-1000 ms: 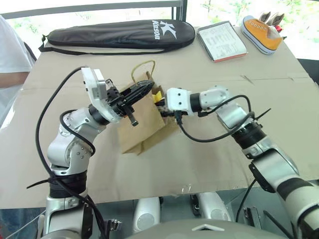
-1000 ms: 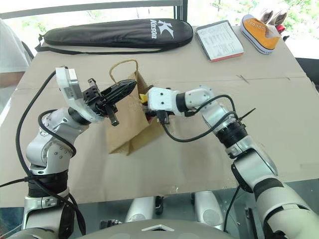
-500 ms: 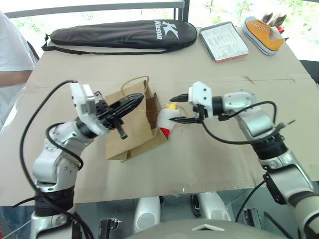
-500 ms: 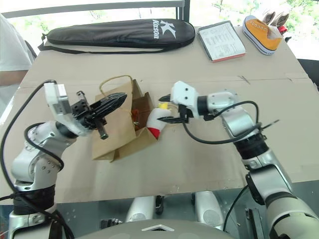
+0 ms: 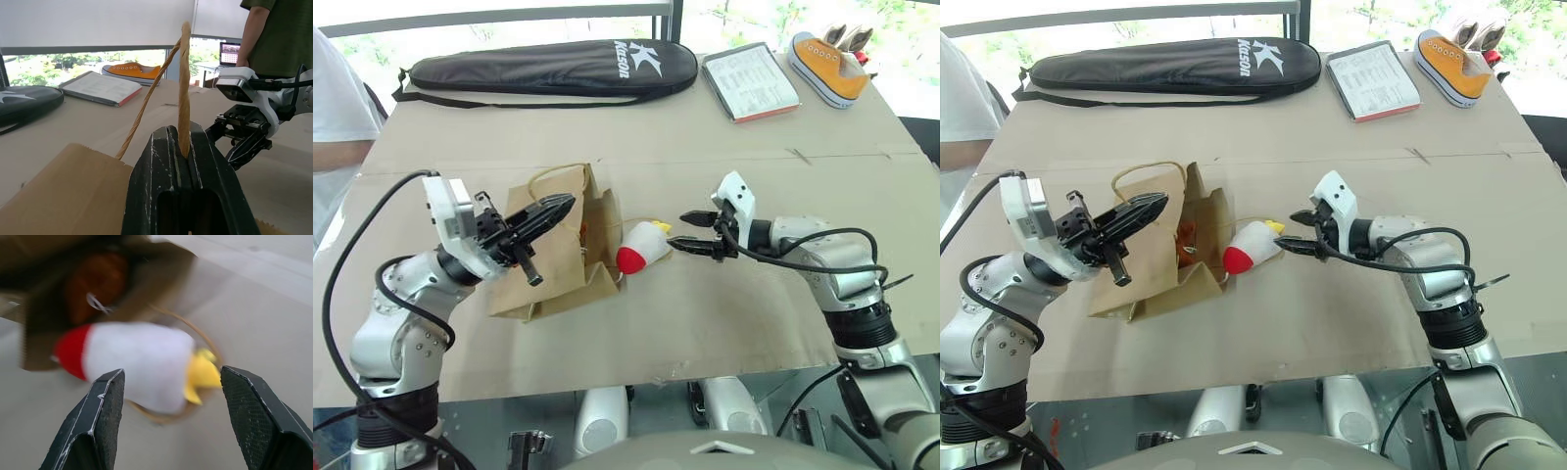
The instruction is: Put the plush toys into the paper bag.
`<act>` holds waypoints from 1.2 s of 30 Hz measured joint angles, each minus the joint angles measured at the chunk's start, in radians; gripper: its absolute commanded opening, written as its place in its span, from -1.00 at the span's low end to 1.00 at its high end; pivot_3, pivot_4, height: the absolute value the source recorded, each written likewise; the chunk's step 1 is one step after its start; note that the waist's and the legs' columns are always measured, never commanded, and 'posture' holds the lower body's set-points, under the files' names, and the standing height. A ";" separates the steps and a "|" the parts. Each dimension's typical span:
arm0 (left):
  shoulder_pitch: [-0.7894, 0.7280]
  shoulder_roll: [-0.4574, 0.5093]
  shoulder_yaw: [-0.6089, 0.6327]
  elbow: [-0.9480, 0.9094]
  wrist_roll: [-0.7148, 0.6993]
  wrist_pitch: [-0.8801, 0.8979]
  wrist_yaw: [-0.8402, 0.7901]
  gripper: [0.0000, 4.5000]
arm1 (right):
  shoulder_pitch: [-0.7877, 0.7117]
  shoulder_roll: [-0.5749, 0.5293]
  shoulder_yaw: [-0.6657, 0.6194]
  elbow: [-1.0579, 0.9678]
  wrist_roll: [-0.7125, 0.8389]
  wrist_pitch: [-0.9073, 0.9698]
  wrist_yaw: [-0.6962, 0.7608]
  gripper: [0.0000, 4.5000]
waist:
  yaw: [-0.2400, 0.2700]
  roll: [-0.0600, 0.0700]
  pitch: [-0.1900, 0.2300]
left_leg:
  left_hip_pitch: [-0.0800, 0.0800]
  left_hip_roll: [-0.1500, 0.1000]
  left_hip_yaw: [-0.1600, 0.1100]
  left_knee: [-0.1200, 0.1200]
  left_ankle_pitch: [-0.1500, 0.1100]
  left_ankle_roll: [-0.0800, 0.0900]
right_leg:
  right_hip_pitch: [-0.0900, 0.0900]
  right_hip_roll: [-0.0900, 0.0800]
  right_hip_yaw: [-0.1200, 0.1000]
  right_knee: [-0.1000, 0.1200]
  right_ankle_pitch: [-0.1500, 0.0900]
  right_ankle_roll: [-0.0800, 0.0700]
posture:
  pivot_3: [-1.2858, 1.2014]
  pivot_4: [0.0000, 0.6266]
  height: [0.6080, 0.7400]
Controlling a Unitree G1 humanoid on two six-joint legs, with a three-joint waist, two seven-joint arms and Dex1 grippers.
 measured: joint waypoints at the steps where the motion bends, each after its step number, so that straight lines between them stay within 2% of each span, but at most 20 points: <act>1: -0.001 0.000 -0.003 0.000 0.002 -0.002 0.000 -1.00 | -0.006 0.005 0.022 0.004 -0.005 -0.002 0.000 0.30 | 0.000 0.000 0.000 | 0.000 0.000 0.000 0.000 0.000 0.000 | 0.000 0.000 0.000 0.000 0.000 0.000 | 0.03 -0.52 1.00; 3: -0.007 -0.001 -0.016 0.000 0.007 -0.003 0.001 -1.00 | -0.027 0.024 0.077 0.033 -0.028 -0.010 -0.001 0.30 | -0.001 0.000 0.000 | 0.000 0.000 0.000 0.000 0.000 0.000 | 0.000 0.000 0.000 0.000 0.000 0.000 | 0.03 -0.52 1.00; 4: -0.013 -0.002 -0.023 0.000 0.009 -0.003 0.001 -1.00 | -0.032 0.031 0.099 0.045 -0.035 -0.015 -0.001 0.08 | -0.001 0.000 0.000 | 0.000 0.000 0.000 0.000 0.000 0.000 | 0.000 0.000 0.000 0.000 0.000 0.000 | 0.03 -0.52 1.00; 5: -0.015 -0.003 -0.030 -0.001 0.010 -0.003 0.002 -1.00 | -0.046 0.043 0.132 0.076 -0.056 -0.032 -0.004 -0.01 | 0.000 0.000 0.000 | 0.000 0.000 0.000 0.000 0.000 0.000 | 0.000 0.000 0.000 0.000 0.000 0.000 | 0.03 -0.52 1.00; 9: -0.039 -0.013 -0.071 -0.010 0.015 -0.003 0.018 -1.00 | -0.091 0.069 0.193 0.165 -0.124 -0.112 -0.010 -0.87 | 0.000 -0.001 0.000 | 0.000 0.000 0.000 0.000 0.000 0.000 | 0.000 0.000 0.000 0.000 0.000 0.000 | 0.03 -0.52 1.00; 10: -0.046 -0.013 -0.078 -0.012 0.027 -0.003 0.025 -1.00 | -0.095 0.069 0.201 0.175 -0.137 -0.136 -0.009 -0.97 | 0.000 -0.001 0.000 | 0.000 0.000 0.000 0.000 0.000 0.000 | 0.000 0.000 0.000 0.000 0.000 0.000 | 0.03 -0.52 1.00; 14: -0.081 -0.017 -0.099 -0.012 0.049 -0.004 0.043 -1.00 | -0.095 0.070 0.209 0.193 -0.171 -0.207 -0.010 -0.97 | 0.000 -0.001 0.000 | 0.000 0.000 0.000 0.000 0.000 0.000 | 0.000 0.000 0.000 0.000 0.000 0.000 | 0.03 -0.52 1.00; 18: -0.187 -0.036 -0.155 -0.002 0.066 -0.010 0.031 -1.00 | -0.043 0.015 0.191 0.133 -0.174 -0.262 0.001 -0.97 | 0.015 -0.001 0.000 | -0.001 -0.001 -0.001 0.001 0.000 0.000 | 0.000 0.000 -0.001 0.000 0.000 0.000 | 0.03 -0.52 1.00; 23: -0.338 -0.069 -0.199 0.046 0.018 0.005 -0.032 -1.00 | 0.041 -0.036 0.039 -0.038 -0.090 -0.248 -0.009 -0.97 | 0.023 0.000 0.000 | -0.001 -0.001 -0.001 0.003 0.000 0.000 | 0.000 0.001 0.000 0.000 0.000 0.000 | 0.03 -0.52 1.00; 30: -0.509 -0.114 -0.273 0.171 -0.037 0.043 -0.182 -1.00 | 0.078 -0.127 -0.155 -0.261 0.027 -0.135 -0.071 -0.97 | 0.023 0.000 0.000 | -0.001 -0.001 -0.001 0.003 0.000 0.000 | 0.001 0.001 0.000 0.000 0.000 0.000 | 0.03 -0.52 1.00; 34: -0.519 -0.123 -0.326 0.268 0.019 0.004 -0.276 -1.00 | 0.085 -0.162 -0.138 -0.291 0.039 -0.116 -0.063 -0.97 | 0.018 0.000 0.000 | -0.001 -0.001 -0.002 0.003 0.000 0.000 | 0.001 0.002 0.000 0.000 0.000 0.000 | 0.03 -0.52 1.00; 36: -0.529 -0.137 -0.349 0.309 0.071 -0.043 -0.308 -1.00 | 0.055 -0.167 -0.027 -0.253 -0.022 -0.178 -0.033 -0.97 | 0.017 0.000 0.000 | -0.001 0.000 -0.002 0.003 0.000 0.000 | 0.001 0.002 0.000 0.001 0.000 0.000 | 0.03 -0.52 1.00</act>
